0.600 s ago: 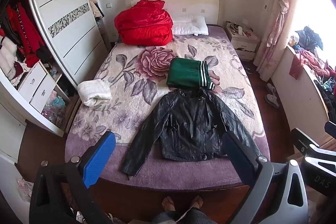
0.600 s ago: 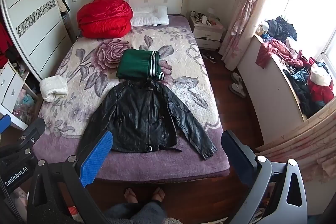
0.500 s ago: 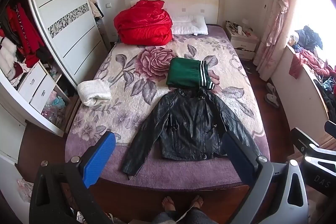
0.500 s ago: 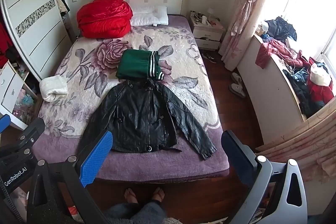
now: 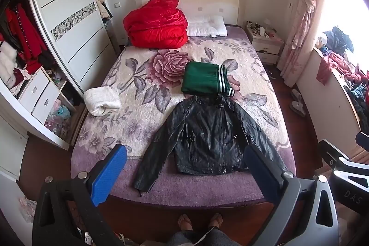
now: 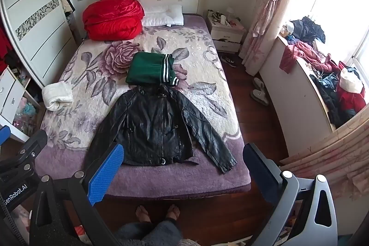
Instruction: Fold large clothes
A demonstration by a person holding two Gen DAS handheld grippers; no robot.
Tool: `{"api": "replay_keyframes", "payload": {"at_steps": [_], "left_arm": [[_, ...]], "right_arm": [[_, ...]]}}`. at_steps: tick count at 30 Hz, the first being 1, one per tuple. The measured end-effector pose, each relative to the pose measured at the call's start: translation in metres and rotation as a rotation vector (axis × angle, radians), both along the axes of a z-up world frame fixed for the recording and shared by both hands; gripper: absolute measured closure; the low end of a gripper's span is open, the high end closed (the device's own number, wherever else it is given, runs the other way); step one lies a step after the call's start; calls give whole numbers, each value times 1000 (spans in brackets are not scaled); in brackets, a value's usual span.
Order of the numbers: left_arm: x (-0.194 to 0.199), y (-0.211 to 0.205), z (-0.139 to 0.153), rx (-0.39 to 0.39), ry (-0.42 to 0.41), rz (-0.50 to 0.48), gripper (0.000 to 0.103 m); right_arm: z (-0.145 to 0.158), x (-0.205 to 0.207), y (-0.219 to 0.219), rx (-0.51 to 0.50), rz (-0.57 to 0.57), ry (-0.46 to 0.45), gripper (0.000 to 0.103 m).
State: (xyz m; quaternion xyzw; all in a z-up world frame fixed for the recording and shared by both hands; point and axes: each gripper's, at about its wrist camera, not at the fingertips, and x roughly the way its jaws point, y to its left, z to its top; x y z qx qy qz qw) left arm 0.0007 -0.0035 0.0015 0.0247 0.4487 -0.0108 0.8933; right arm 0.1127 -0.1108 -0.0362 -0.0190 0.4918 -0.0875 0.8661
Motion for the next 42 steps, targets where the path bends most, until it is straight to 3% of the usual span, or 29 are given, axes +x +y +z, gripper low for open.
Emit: {"api": "replay_keyframes", "payload": {"at_steps": [16, 42], "left_arm": [[-10, -9, -17, 9, 7, -6, 0], [-6, -8, -13, 7, 11, -7, 0]], "right_arm": [[-5, -2, -5, -1, -2, 10, 0], [-7, 0, -2, -6, -2, 13, 0]]}}
